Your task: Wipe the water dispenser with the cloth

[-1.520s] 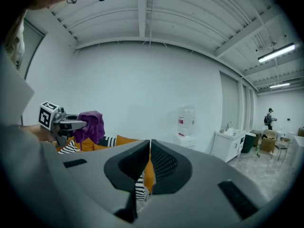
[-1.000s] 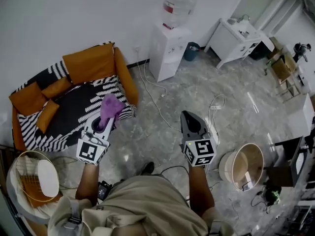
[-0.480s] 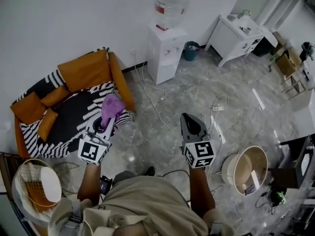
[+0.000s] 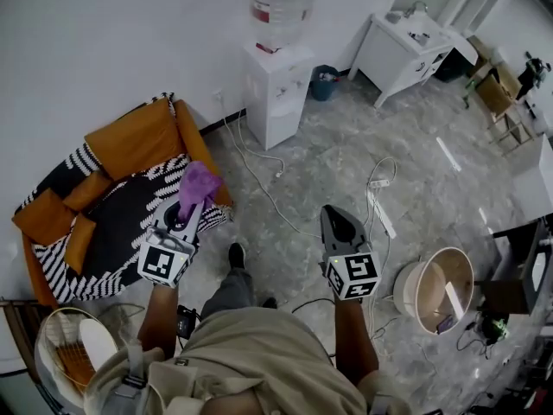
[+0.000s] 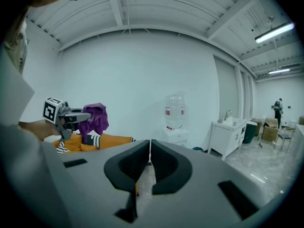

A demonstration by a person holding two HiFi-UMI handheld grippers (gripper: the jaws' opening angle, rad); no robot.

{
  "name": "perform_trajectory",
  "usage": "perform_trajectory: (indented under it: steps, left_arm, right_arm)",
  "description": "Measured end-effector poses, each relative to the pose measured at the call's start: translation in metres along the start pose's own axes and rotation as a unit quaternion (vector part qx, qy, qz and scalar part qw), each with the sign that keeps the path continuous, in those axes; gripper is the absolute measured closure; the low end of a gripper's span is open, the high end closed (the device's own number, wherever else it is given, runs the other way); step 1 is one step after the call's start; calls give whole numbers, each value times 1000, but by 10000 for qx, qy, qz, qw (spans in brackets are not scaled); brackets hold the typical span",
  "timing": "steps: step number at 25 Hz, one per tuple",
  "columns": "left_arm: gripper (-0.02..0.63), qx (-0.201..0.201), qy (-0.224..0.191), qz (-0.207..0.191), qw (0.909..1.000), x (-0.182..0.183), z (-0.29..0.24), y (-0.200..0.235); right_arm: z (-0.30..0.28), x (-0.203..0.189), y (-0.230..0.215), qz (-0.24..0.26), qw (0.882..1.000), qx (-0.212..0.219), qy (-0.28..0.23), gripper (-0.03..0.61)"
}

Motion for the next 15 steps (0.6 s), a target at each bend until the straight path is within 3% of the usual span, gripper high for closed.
perform_trajectory:
  steps: [15]
  left_arm:
    - [545, -977, -345, 164, 9945, -22, -167, 113]
  right_arm:
    - [-125, 66, -39, 29, 9953, -961, -80, 552]
Point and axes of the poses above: the fingertips, and each gripper's own axes: z backward along the fingers, y to its left, x out of its top, the point moved 1 cm from there along z, backward along the fingers, and after that the axes turned 6 degrees about x, right-handed, at the moved point
